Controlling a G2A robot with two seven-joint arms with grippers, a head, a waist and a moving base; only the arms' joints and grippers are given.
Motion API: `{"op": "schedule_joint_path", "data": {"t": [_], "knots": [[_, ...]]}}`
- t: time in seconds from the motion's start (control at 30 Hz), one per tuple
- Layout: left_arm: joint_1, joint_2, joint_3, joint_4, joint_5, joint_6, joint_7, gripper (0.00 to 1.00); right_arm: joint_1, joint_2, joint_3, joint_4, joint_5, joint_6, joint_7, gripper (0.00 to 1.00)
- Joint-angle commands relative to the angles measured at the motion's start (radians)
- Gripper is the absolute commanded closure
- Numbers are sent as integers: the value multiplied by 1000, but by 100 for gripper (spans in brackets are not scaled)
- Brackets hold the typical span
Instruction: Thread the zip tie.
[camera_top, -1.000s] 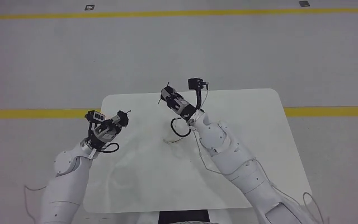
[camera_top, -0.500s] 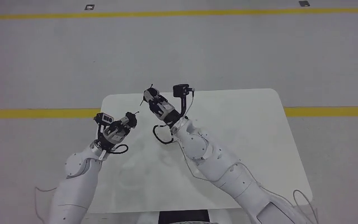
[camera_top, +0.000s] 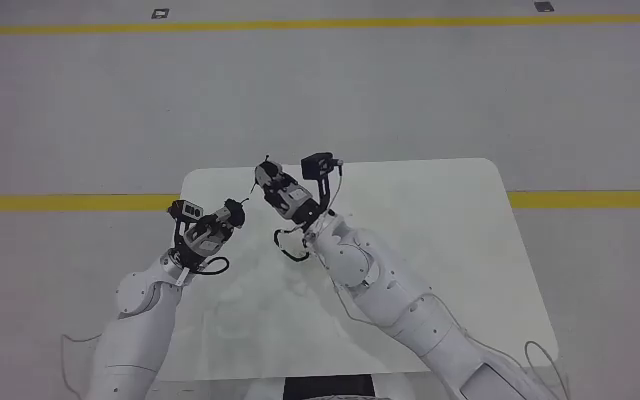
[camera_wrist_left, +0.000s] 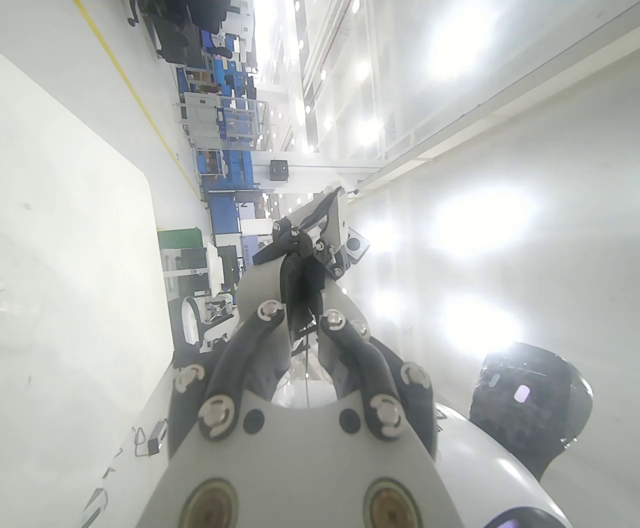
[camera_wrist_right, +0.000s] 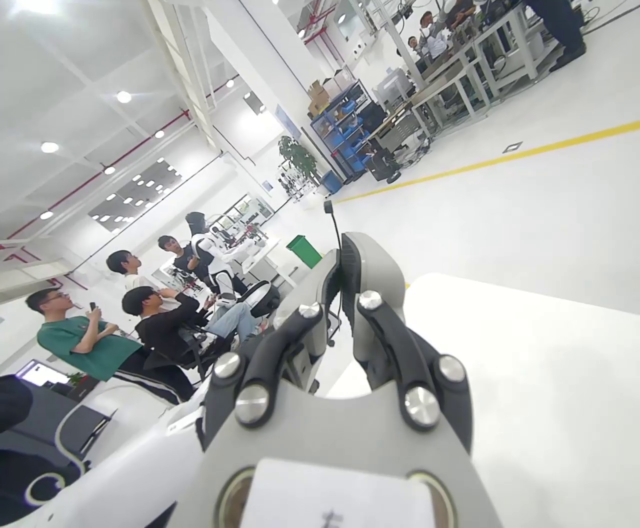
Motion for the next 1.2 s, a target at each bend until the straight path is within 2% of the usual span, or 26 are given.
{"op": "schedule_joint_path", "data": {"t": [0.0, 0.6, 1.17], "knots": [[0, 0, 0, 0, 0, 0, 0, 100, -2, 0, 3, -3, -7, -3, 8, 100], [0, 0, 0, 0, 0, 0, 0, 100, -11, -9, 18, -2, -17, -24, 47, 100], [0, 0, 0, 0, 0, 0, 0, 100, -19, -16, 37, -1, -35, -30, 38, 100]]}}
